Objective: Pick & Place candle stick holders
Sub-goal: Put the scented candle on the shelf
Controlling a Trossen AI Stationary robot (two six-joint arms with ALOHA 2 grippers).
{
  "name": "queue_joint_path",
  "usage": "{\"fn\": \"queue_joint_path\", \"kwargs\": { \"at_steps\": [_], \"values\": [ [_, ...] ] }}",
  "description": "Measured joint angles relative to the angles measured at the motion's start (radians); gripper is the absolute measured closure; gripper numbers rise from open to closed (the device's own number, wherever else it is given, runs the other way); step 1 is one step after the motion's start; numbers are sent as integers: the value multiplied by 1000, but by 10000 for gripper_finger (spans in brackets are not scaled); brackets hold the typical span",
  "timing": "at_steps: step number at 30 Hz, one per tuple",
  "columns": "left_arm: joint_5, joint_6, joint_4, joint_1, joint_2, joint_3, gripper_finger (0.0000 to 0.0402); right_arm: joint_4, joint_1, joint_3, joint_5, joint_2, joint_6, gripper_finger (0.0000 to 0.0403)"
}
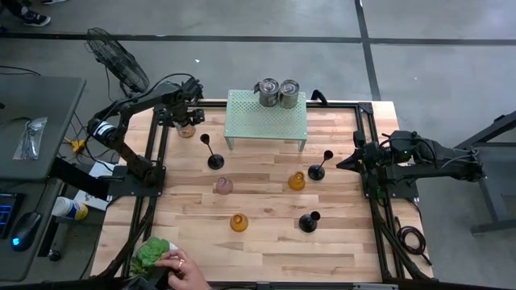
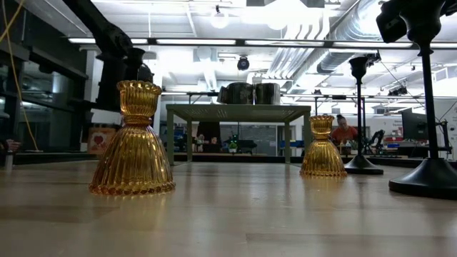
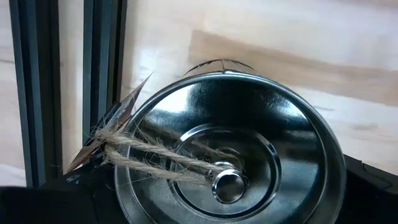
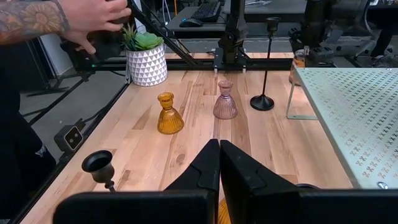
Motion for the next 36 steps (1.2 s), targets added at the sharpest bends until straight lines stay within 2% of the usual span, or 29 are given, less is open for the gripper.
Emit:
{"fn": "queue_joint_path", "kwargs": {
  "at_steps": [3, 10, 16, 27, 33, 36],
  "values": [
    [6, -3, 8, 0, -35, 1, 38, 0, 0, 0, 0, 0, 0, 399],
    [95, -30, 42, -2, -125, 19, 39, 0, 0, 0, 0, 0, 0, 399],
    [108, -30, 41, -2, -165, 84, 39, 0, 0, 0, 0, 0, 0, 399],
    [106, -3, 42, -65, -160, 316, 39, 0, 0, 0, 0, 0, 0, 399],
    [121, 9, 24, -113, -98, 460, 39, 0, 0, 0, 0, 0, 0, 399],
    [126, 25, -37, -136, -42, 546, 39, 0, 0, 0, 0, 0, 0, 399]
  ]
}}
